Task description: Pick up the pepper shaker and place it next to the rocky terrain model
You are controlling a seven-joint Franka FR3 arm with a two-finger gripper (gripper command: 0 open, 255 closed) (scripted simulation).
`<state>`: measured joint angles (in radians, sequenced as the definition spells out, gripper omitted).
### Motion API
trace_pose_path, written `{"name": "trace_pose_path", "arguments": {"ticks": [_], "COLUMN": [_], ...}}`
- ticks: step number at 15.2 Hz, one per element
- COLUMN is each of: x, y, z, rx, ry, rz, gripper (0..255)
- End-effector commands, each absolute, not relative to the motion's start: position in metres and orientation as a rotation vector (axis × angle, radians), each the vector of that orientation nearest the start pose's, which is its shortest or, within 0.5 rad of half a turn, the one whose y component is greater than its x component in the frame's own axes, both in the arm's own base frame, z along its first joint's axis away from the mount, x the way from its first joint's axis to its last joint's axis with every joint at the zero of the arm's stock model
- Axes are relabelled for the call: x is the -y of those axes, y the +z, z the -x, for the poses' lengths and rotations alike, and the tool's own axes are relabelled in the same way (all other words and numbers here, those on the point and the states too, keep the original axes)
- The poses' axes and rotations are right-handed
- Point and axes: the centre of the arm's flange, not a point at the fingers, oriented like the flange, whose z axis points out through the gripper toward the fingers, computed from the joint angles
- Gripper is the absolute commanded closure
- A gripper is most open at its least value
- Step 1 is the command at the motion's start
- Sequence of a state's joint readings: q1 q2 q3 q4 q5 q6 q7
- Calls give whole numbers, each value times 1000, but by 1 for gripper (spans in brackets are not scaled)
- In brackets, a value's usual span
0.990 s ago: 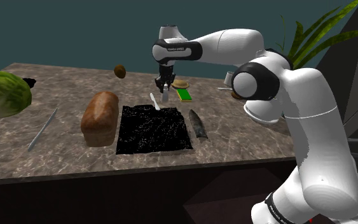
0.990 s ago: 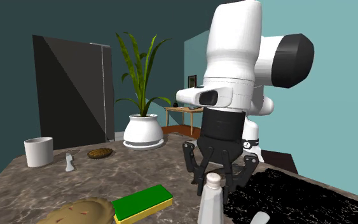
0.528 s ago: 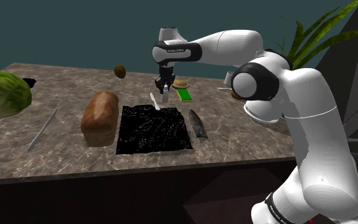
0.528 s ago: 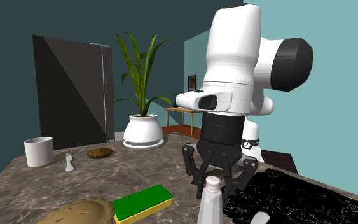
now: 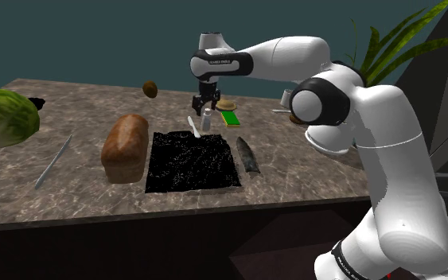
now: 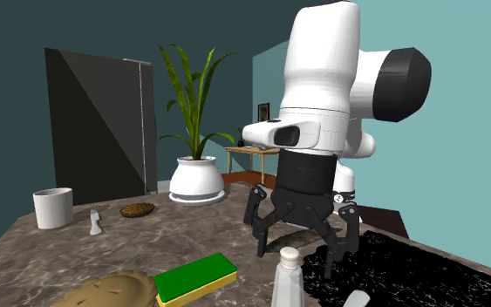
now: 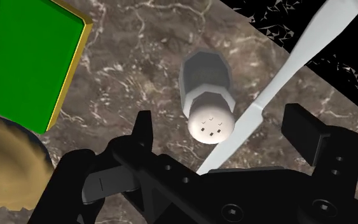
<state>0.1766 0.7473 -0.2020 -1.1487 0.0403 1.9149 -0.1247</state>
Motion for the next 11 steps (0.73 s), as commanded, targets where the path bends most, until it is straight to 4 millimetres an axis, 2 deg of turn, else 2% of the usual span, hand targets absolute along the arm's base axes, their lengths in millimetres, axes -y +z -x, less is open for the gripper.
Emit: {"name": "trace_pose_path", "arguments": {"ticks": [1,3,11], "x": [-29,-31,-31], "y": [387,411,411], "z": [-755,-754,-754], "rx": [229,229,229], "ry": [-41,-41,-41], "rz": [3233,3233,3233], "gripper": [0,0,0]}}
